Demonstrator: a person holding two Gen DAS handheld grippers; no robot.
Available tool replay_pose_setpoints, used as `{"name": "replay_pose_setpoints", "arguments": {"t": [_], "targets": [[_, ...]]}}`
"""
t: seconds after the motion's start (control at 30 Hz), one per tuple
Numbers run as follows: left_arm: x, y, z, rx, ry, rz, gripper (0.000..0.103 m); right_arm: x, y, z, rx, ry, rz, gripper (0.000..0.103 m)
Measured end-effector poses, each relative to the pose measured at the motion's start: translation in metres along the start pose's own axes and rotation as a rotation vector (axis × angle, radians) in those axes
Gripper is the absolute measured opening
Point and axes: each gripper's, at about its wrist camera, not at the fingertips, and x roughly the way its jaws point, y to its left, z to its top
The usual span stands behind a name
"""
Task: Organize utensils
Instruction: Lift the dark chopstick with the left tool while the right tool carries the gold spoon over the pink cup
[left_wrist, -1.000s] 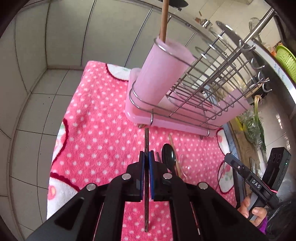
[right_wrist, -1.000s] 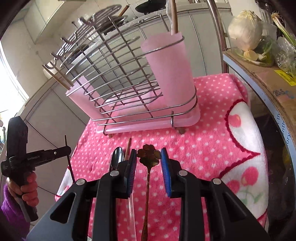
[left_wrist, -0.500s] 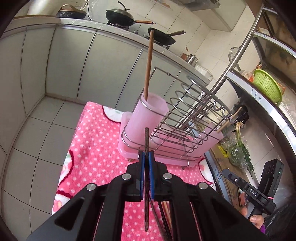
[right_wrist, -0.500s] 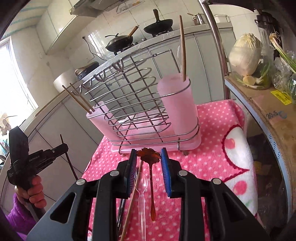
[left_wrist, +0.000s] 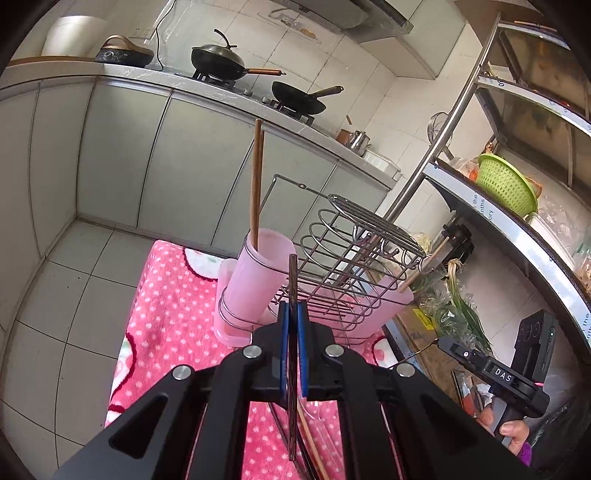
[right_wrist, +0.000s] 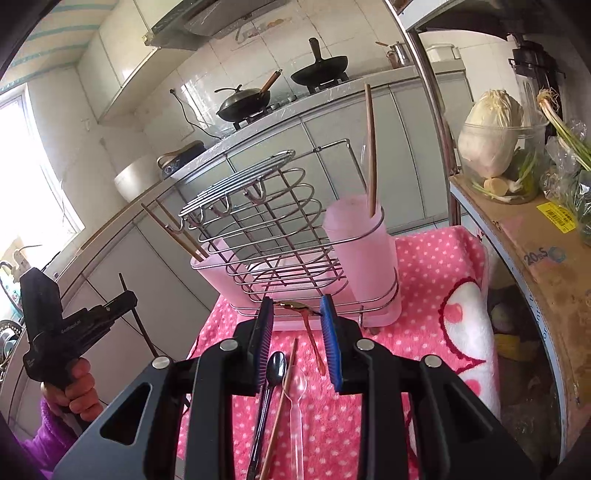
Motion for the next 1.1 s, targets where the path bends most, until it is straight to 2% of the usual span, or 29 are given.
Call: {"name": "replay_pose_setpoints", "arguments": {"t": [0.47, 0.77, 0.97, 1.1], "targets": [[-0.003, -0.011, 0.035, 0.03, -0.08, -0.003, 0.004, -0.018, 0.024, 0.045, -0.057, -0.013, -0.011, 0.027], [-0.003, -0.037, 0.085, 0.101, -0.219, 0.002, 0.004, -0.033, 0.042, 0.108, -0.099, -0.088, -0.013, 0.027], [0.004, -0.046, 0.12, 0.143, -0.296, 0.04, 0.004, -0.038, 0.046, 0.149, -0.107, -0.142, -0.031, 0.027], [0.015, -0.05, 0.132, 0.168, -0.331, 0.081, 0.004, -0.038, 0.046, 0.172, -0.123, -0.172, -0.062, 0.027]]}}
